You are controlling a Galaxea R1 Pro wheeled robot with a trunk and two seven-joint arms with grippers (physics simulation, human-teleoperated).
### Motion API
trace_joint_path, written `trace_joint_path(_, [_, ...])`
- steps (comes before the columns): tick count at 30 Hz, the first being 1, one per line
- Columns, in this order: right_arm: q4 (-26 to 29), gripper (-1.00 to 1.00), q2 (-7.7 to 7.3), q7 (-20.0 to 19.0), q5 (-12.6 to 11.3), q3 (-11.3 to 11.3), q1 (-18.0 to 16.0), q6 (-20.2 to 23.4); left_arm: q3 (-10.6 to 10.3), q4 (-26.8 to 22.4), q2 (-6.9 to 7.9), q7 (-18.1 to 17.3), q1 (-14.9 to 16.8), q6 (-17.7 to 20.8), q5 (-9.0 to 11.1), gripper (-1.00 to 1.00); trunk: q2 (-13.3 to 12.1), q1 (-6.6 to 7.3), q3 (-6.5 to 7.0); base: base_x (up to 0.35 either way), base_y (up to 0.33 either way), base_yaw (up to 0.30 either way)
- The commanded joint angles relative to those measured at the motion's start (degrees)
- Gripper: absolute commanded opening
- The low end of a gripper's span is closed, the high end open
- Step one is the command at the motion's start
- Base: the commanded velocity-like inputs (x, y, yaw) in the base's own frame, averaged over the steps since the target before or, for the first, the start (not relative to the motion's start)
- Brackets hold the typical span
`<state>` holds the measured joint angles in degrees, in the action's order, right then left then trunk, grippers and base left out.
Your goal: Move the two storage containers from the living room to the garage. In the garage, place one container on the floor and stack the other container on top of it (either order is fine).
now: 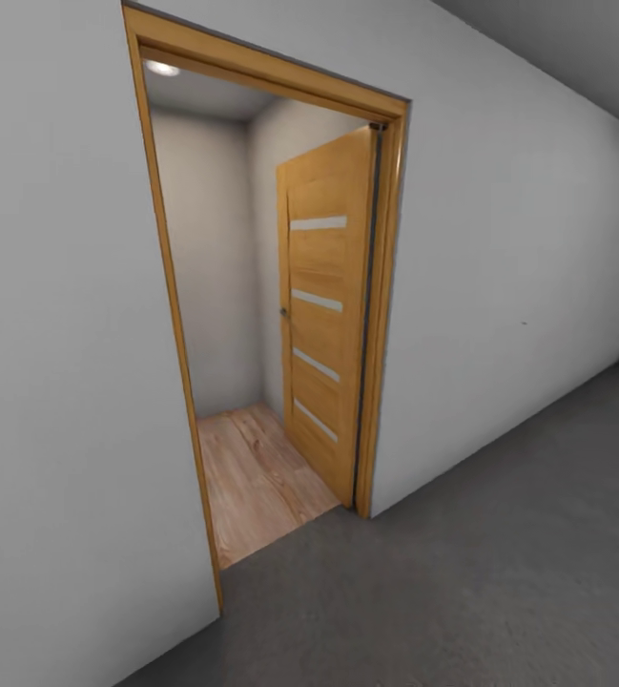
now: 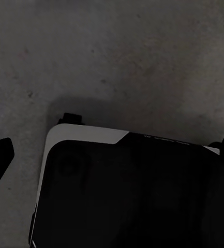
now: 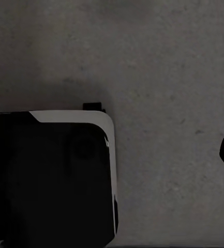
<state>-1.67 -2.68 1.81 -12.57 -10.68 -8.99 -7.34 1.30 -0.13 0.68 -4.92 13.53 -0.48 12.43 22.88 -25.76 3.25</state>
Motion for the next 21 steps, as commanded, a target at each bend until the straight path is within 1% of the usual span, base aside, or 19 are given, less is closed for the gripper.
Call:
trace_joint_path(1, [-0.18,1.00,0.03,0.03,-0.53,-0.52,-0.06,-0.30,0.10,0.04,0.02,-0.27,0.01,-0.05,0.40,1.00,0.04,-0.02,-0.07,0.000,0.000,-0.255])
trace_joint_path(3, [-0.18,1.00,0.03,0.03,-0.53,-0.60,-0.06,-0.29,0.10,0.04,0.02,-0.27,0.01,-0.05,0.40,1.00,0.04,-0.02,-0.17,0.000,0.000,-0.225])
trace_joint_path(6, [-0.18,1.00,0.04,0.10,-0.44,-0.65,-0.06,-0.34,0.09,0.04,0.02,-0.27,0.01,-0.05,0.40,1.00,0.04,-0.02,-0.23,0.000,0.000,-0.084])
trace_joint_path(21, [-0.18,1.00,0.04,0.25,-0.42,-0.66,-0.06,-0.60,0.06,0.04,-0.39,-0.27,0.01,-0.05,0.36,1.00,0.04,-0.02,-0.25,0.000,0.000,-0.007])
